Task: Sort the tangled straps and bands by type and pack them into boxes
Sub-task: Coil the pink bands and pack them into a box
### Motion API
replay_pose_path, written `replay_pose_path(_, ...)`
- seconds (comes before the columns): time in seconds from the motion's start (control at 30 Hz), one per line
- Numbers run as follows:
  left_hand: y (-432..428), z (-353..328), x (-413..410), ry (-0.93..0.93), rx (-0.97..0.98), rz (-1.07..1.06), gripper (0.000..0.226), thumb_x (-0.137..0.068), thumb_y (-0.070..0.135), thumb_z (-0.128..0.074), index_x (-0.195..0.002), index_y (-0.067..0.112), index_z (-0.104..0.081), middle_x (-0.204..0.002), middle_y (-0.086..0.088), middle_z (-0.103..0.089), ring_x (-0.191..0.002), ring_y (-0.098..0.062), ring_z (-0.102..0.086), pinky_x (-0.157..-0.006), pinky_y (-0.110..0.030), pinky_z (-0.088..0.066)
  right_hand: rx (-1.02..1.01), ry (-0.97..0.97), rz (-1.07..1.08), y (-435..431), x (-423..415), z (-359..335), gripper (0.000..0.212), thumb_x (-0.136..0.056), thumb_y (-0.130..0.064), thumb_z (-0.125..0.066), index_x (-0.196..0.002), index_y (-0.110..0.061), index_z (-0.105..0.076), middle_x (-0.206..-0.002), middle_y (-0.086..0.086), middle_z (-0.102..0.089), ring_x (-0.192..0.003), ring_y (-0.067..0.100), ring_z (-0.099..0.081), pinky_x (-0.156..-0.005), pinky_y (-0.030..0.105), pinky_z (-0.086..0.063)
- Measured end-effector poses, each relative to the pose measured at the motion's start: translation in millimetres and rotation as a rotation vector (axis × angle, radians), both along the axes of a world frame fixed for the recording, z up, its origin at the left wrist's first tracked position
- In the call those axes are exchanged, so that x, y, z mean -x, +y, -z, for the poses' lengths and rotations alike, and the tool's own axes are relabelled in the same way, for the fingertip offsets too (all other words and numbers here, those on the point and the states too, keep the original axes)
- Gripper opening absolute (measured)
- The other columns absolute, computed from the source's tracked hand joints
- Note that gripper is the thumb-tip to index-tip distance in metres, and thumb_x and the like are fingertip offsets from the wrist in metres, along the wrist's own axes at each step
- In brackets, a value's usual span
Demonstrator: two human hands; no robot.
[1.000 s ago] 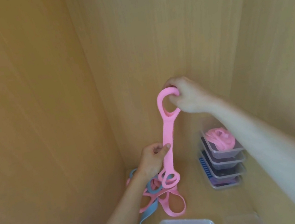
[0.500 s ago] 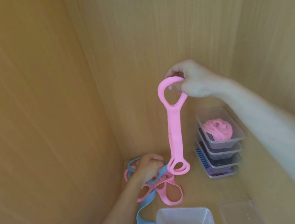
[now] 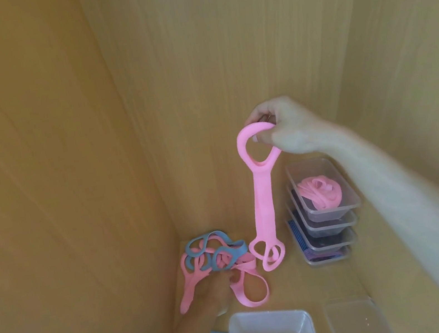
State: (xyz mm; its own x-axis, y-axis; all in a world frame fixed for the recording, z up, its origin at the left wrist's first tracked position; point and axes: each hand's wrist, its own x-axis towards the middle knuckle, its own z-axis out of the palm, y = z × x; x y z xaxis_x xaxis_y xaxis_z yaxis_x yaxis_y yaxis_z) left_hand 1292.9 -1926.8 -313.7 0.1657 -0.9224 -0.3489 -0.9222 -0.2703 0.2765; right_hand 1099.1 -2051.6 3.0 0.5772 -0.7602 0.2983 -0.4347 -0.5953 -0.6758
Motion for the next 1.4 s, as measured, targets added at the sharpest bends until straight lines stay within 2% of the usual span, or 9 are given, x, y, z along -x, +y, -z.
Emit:
replay_pose_path(0.03,1,3,1,-0.037,0.036,0.024,0.034,-0.102,0.039,-0.05,-0.134,0.031,-0.061,-0.137,0.002,-0.06,-0.124,-0.02,-0.057,-0.076,-0.001,-0.042,-0.008,-0.004,-0.005,1,0,3,0.03,-0.085,0.006,-0.065,-0.086,-0.023,-0.071,-0.081,-0.008,-0.07,-0.066,-0.002,-0.059,-0.059,0.013,-0.046)
replay_pose_path(0.1,3,8,4,-0.105,0.068,0.061,0.032,-0.104,0.043,-0.042,-0.127,0.034,-0.062,-0.133,0.001,-0.062,-0.121,-0.025,-0.057,-0.097,-0.024,-0.048,-0.019,-0.015,-0.016,2,-1,8,0.028,-0.085,0.005,-0.067,-0.087,-0.022,-0.072,-0.083,-0.006,-0.07,-0.071,0.002,-0.06,-0.064,0.018,-0.048)
replay_pose_path(0.23,-1,4,13,-0.212,0.06,0.092,0.023,-0.101,0.033,-0.044,-0.114,0.028,-0.062,-0.121,0.001,-0.067,-0.109,-0.026,-0.064,-0.093,-0.04,-0.053,-0.041,-0.017,-0.031,3,-3,17,0.029,-0.086,0.003,-0.067,-0.086,-0.025,-0.071,-0.086,-0.007,-0.071,-0.073,0.002,-0.062,-0.065,0.018,-0.049)
replay_pose_path(0.5,-8,-3,10,-0.107,0.179,0.075,0.034,-0.089,0.032,-0.06,-0.121,0.022,-0.057,-0.135,0.001,-0.047,-0.125,-0.022,-0.046,-0.098,-0.034,-0.046,-0.066,-0.061,-0.024,1,1,17,0.028,-0.086,0.003,-0.066,-0.088,-0.023,-0.072,-0.084,-0.009,-0.07,-0.067,-0.005,-0.06,-0.057,0.007,-0.045)
replay_pose_path(0.67,-20,-37,-2,0.045,0.262,0.021,0.024,-0.074,0.035,-0.072,-0.085,0.026,-0.052,-0.117,0.003,-0.048,-0.119,-0.02,-0.045,-0.091,-0.024,-0.033,-0.063,-0.079,-0.021,-1,1,11,0.032,-0.085,0.004,-0.065,-0.081,-0.028,-0.07,-0.081,-0.01,-0.069,-0.064,-0.007,-0.059,-0.057,0.01,-0.045)
replay_pose_path(0.87,-47,-105,-13,0.266,0.436,-0.075,0.03,-0.074,0.016,-0.073,-0.083,0.032,-0.05,-0.116,0.003,-0.049,-0.119,-0.021,-0.043,-0.102,-0.033,-0.041,-0.075,-0.087,0.007,-2,2,9,0.028,-0.086,0.006,-0.065,-0.086,-0.021,-0.071,-0.084,-0.005,-0.068,-0.071,0.006,-0.059,-0.058,0.014,-0.046)
replay_pose_path(0.93,-54,-124,-15,0.298,0.502,-0.035,0.036,-0.074,0.005,-0.072,-0.078,0.035,-0.053,-0.114,0.002,-0.053,-0.119,-0.021,-0.045,-0.101,-0.027,-0.04,-0.087,-0.085,0.018,-3,2,11,0.025,-0.086,0.006,-0.065,-0.089,-0.018,-0.072,-0.085,-0.004,-0.067,-0.072,0.008,-0.059,-0.059,0.015,-0.046)
replay_pose_path(1.1,-56,-158,-9,0.12,0.74,0.079,0.023,-0.073,0.001,-0.076,-0.082,0.022,-0.071,-0.117,0.009,-0.052,-0.121,-0.019,-0.041,-0.103,-0.026,-0.035,-0.106,-0.097,0.092,-8,3,12,0.027,-0.086,0.006,-0.062,-0.087,-0.02,-0.07,-0.083,-0.006,-0.067,-0.073,0.008,-0.061,-0.057,0.017,-0.045)
replay_pose_path(1.4,-40,-216,6,-0.128,0.991,0.2,0.022,-0.076,0.007,-0.079,-0.087,0.025,-0.073,-0.135,0.007,-0.055,-0.129,-0.026,-0.033,-0.107,-0.03,-0.023,-0.192,-0.163,0.19,-19,6,9,0.026,-0.085,0.004,-0.069,-0.086,-0.022,-0.07,-0.082,-0.007,-0.066,-0.069,0.006,-0.06,-0.054,0.017,-0.04)
